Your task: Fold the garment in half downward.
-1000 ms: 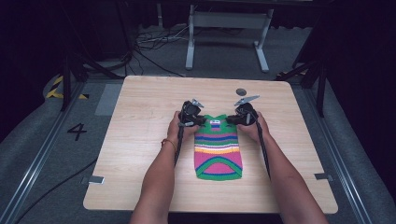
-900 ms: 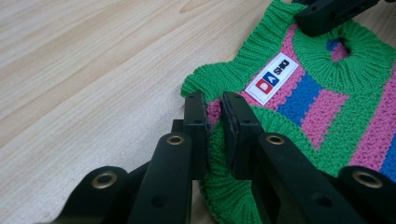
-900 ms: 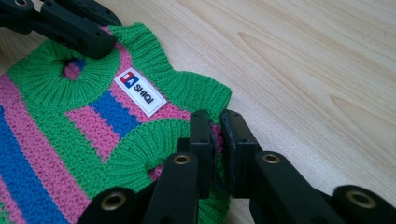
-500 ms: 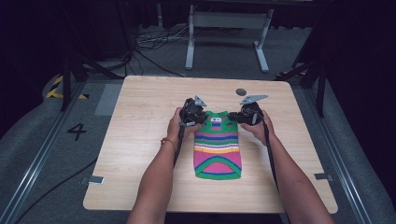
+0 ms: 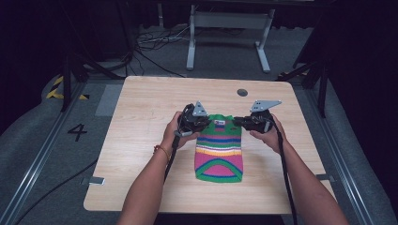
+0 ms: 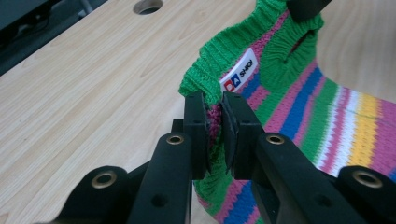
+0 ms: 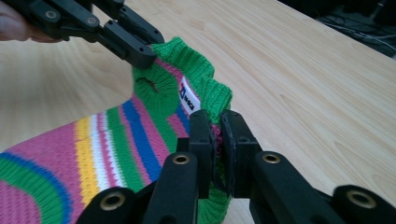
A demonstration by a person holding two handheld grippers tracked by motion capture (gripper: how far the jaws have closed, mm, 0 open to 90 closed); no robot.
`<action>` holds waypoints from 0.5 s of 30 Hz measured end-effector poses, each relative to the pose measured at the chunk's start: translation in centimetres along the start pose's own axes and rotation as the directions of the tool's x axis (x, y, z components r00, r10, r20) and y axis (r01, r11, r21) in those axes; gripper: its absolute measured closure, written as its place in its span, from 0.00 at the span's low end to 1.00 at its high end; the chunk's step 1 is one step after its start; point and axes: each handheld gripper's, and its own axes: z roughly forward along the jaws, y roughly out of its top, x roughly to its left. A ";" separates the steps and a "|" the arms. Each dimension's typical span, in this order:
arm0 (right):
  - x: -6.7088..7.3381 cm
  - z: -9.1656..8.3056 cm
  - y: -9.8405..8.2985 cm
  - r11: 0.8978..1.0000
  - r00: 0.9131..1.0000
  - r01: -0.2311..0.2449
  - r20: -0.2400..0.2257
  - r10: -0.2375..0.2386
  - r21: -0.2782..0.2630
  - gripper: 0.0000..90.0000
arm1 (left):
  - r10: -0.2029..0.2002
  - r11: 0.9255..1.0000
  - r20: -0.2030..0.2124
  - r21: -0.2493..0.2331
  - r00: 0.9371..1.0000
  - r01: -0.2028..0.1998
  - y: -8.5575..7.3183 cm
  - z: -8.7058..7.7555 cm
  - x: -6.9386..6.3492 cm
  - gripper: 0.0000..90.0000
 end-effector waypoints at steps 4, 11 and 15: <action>0.9 -0.8 -0.2 0.999 0.999 0.032 -0.021 -0.032 0.000 0.93 | 0.027 1.000 0.021 -0.006 0.999 -0.027 -0.3 -0.7 -0.8 0.90; 2.5 -1.9 -0.3 0.995 0.995 0.098 -0.027 -0.097 0.012 0.93 | 0.062 0.998 0.042 -0.023 0.997 -0.061 -1.0 -2.1 -2.2 0.90; 3.2 -2.2 -0.4 0.992 0.992 0.126 -0.033 -0.125 0.028 0.93 | 0.076 0.997 0.046 -0.023 0.996 -0.075 -1.2 -2.4 -2.7 0.91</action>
